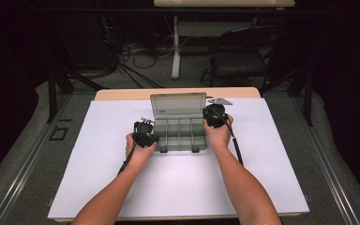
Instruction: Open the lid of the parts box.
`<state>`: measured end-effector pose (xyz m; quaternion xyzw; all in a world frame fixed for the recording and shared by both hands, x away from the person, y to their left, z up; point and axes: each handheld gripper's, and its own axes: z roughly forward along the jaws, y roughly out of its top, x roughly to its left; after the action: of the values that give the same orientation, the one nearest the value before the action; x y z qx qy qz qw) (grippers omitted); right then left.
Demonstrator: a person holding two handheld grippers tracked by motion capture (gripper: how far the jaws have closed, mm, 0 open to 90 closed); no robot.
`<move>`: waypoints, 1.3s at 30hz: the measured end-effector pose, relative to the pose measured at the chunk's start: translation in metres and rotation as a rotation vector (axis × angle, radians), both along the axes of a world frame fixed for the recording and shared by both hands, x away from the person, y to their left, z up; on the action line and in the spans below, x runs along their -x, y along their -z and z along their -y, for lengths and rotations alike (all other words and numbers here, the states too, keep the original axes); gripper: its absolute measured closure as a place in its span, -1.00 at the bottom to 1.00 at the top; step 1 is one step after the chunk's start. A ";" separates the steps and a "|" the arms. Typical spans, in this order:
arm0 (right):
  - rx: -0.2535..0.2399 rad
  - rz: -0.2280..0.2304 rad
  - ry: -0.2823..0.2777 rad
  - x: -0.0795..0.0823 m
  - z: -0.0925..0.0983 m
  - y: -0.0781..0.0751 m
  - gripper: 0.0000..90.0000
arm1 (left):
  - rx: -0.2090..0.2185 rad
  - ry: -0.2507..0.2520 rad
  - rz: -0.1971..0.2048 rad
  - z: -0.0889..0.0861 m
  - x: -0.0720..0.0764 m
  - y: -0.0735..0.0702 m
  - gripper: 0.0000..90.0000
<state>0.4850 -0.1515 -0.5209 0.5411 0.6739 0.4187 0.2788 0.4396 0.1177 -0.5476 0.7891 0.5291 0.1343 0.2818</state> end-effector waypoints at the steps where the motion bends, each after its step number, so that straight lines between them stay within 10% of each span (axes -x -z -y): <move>1: -0.006 -0.002 0.005 -0.002 0.000 0.000 0.97 | -0.001 0.000 0.000 0.000 0.000 0.000 0.62; 39: -0.051 -0.132 0.060 -0.041 -0.004 0.003 0.99 | 0.002 -0.013 -0.002 0.001 0.001 0.000 0.65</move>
<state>0.5259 -0.1476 -0.5234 0.5944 0.6635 0.3906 0.2322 0.4387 0.1170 -0.5476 0.7853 0.5348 0.1348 0.2814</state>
